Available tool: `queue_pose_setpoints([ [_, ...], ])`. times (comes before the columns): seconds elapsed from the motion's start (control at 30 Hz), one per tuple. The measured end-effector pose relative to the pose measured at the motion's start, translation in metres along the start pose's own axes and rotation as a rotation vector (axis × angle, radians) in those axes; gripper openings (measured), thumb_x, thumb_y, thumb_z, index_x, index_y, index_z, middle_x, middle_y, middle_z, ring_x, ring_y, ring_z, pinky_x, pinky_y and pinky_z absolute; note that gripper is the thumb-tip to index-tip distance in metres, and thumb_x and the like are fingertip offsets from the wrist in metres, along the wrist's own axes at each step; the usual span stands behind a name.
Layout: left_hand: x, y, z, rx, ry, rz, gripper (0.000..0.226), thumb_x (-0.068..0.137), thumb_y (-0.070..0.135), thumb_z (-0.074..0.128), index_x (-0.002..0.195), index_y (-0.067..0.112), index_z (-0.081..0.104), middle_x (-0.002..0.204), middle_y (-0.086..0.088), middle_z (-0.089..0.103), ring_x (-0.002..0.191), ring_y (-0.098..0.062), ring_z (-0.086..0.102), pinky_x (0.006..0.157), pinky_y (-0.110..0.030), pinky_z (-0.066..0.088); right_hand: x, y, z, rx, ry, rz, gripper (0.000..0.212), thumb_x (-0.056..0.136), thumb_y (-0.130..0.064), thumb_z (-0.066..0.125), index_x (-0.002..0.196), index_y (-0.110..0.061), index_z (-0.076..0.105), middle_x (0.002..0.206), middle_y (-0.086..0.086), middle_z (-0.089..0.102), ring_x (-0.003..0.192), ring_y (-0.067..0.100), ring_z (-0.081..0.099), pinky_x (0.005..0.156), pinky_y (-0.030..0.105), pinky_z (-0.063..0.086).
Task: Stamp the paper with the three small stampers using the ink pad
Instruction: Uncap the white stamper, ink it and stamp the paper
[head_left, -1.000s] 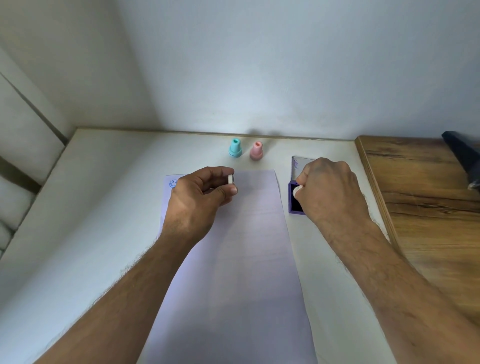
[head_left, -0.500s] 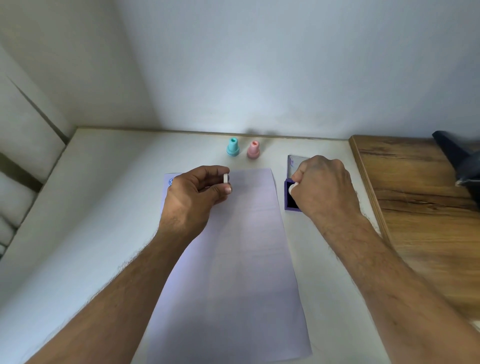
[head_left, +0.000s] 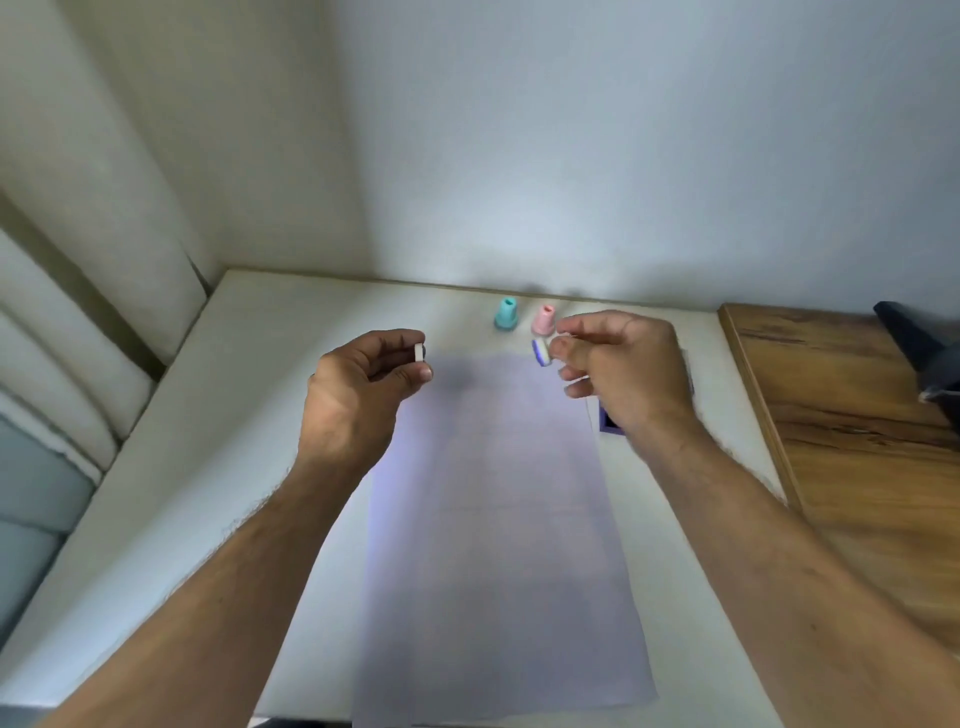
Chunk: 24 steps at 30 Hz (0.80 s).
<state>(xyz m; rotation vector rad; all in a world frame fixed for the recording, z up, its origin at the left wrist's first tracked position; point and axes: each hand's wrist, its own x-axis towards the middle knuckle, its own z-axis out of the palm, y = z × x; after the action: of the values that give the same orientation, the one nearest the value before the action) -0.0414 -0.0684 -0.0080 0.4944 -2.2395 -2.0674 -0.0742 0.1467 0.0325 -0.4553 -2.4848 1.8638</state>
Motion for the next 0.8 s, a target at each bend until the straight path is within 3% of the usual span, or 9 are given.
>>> queue_pose_setpoints([
  [0.1,0.007,-0.003,-0.011,-0.043,0.056,-0.009,0.028,0.084,0.008,0.075,0.096,0.033,0.074,0.097,0.0,0.077,0.093,-0.017,0.074,0.1,-0.042,0.053,-0.005,0.001,0.03,0.285,-0.131,0.145,0.018,0.083,0.0,0.073,0.1,-0.001,0.073,0.08,0.007,0.072,0.06,0.021,0.064,0.056,0.028,0.058],
  [0.27,0.018,-0.003,-0.02,-0.042,0.083,-0.009,0.025,0.084,0.008,0.074,0.098,0.029,0.072,0.091,0.005,0.074,0.086,-0.014,0.071,0.097,-0.039,0.055,-0.005,0.009,0.062,0.27,-0.143,0.147,0.009,0.086,-0.005,0.072,0.095,-0.005,0.074,0.081,0.005,0.074,0.07,0.021,0.068,0.069,0.031,0.062],
  [0.43,0.021,-0.009,-0.023,-0.027,0.085,-0.043,0.024,0.083,0.009,0.075,0.095,0.03,0.072,0.092,0.001,0.074,0.083,-0.016,0.07,0.094,-0.04,0.057,0.004,0.003,0.085,0.408,-0.097,0.264,0.007,0.092,-0.007,0.065,0.089,-0.004,0.07,0.083,0.013,0.07,0.072,0.023,0.069,0.071,0.032,0.063],
  [0.53,0.022,-0.012,-0.026,-0.016,0.074,-0.052,0.023,0.082,0.011,0.076,0.094,0.031,0.071,0.091,0.001,0.075,0.084,-0.018,0.071,0.093,-0.041,0.057,0.011,0.006,0.093,0.269,-0.045,0.16,0.011,0.089,-0.006,0.068,0.098,0.0,0.072,0.084,0.013,0.072,0.068,0.021,0.068,0.073,0.034,0.063],
  [0.6,0.023,-0.014,-0.026,-0.001,0.072,-0.069,0.022,0.082,0.013,0.077,0.092,0.032,0.071,0.092,0.002,0.075,0.087,-0.023,0.072,0.093,-0.043,0.057,0.008,0.007,0.098,0.056,-0.025,-0.011,0.013,0.082,-0.013,0.074,0.094,-0.014,0.076,0.076,0.003,0.076,0.07,0.017,0.07,0.09,0.038,0.058],
  [0.63,0.024,-0.015,-0.026,0.002,0.074,-0.083,0.022,0.082,0.014,0.077,0.09,0.033,0.07,0.092,0.003,0.075,0.088,-0.025,0.072,0.092,-0.043,0.057,0.006,0.008,0.101,-0.034,-0.038,-0.07,0.015,0.079,-0.017,0.075,0.093,-0.021,0.076,0.072,-0.003,0.076,0.078,0.015,0.072,0.101,0.036,0.051],
  [0.67,0.025,-0.016,-0.026,0.002,0.076,-0.096,0.022,0.082,0.015,0.077,0.089,0.034,0.07,0.093,0.003,0.075,0.089,-0.026,0.073,0.092,-0.044,0.057,0.004,0.009,0.103,-0.096,-0.06,-0.115,0.018,0.079,-0.019,0.076,0.096,-0.022,0.077,0.074,-0.005,0.077,0.087,0.013,0.071,0.106,0.025,0.044],
  [0.73,0.027,-0.018,-0.024,0.0,0.079,-0.114,0.021,0.081,0.016,0.077,0.088,0.034,0.07,0.094,0.001,0.075,0.09,-0.025,0.074,0.092,-0.043,0.058,-0.002,0.007,0.104,-0.219,-0.093,-0.191,0.023,0.084,-0.016,0.073,0.107,-0.015,0.075,0.09,-0.001,0.077,0.09,-0.004,0.063,0.087,-0.011,0.025],
  [0.8,0.027,-0.019,-0.023,0.002,0.074,-0.121,0.019,0.078,0.019,0.078,0.088,0.033,0.07,0.094,0.0,0.076,0.09,-0.023,0.074,0.092,-0.043,0.057,-0.005,0.006,0.102,-0.296,-0.115,-0.272,0.025,0.088,-0.012,0.07,0.113,-0.01,0.073,0.101,0.006,0.076,0.078,-0.021,0.05,0.067,-0.019,0.011],
])
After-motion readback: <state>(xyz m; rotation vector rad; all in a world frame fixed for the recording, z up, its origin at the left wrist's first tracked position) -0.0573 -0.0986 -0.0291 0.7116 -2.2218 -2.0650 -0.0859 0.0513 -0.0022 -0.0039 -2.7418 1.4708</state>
